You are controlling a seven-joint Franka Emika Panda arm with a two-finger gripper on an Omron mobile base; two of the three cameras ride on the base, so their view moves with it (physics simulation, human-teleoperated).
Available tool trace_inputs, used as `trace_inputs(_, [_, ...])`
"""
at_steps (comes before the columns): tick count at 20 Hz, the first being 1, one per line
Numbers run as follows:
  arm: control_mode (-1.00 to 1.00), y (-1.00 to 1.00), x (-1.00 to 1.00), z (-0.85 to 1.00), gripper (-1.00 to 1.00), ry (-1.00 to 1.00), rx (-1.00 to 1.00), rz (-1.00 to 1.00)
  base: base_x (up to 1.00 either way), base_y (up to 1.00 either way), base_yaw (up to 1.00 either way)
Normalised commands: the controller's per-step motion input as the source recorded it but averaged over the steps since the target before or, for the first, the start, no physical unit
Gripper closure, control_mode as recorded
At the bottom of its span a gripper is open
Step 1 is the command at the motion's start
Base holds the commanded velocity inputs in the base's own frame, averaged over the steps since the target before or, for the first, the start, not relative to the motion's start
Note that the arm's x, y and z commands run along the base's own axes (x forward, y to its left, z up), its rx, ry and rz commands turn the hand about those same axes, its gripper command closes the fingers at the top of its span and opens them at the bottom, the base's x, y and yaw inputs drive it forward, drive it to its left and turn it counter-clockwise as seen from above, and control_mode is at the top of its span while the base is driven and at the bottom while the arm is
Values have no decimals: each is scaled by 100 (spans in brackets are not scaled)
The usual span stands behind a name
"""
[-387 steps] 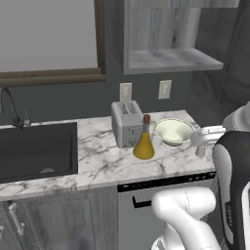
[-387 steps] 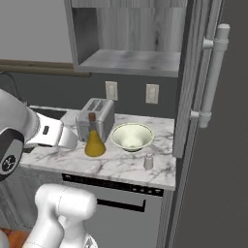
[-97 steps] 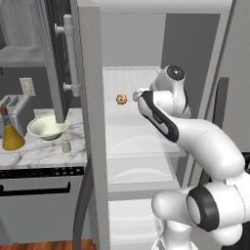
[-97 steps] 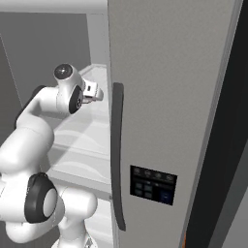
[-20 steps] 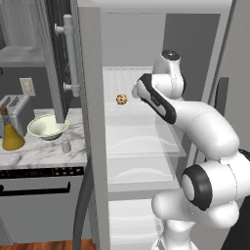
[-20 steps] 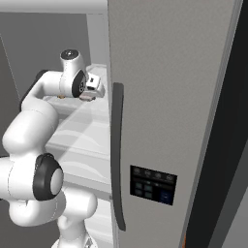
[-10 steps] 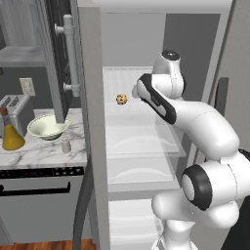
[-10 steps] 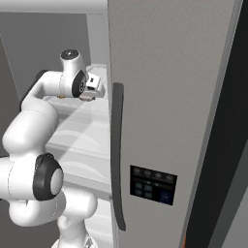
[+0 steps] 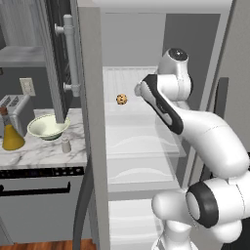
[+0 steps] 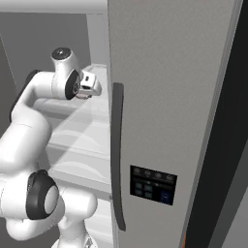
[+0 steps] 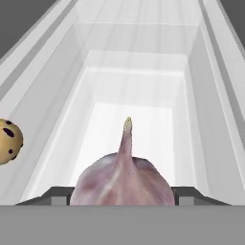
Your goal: Retrieve the bottle and the shaker from the cabinet and place them next to the mixing bowl on the counter. Then add garlic from the fridge to the mixing bowl.
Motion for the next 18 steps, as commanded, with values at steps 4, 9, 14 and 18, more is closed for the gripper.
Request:
trace_inputs(4, [-100,-11,-62,32,100,-9,0,0,0,0,0])
trace_inputs(9, [-100,-28,-99,34,100,-6,0,0,0,0,0])
trace_inputs(14, [-100,-8,-100,29,100,-1,0,0,0,0,0])
trace_inputs(18, [-100,-1,-100,17,100,0,0,0,0,0,0])
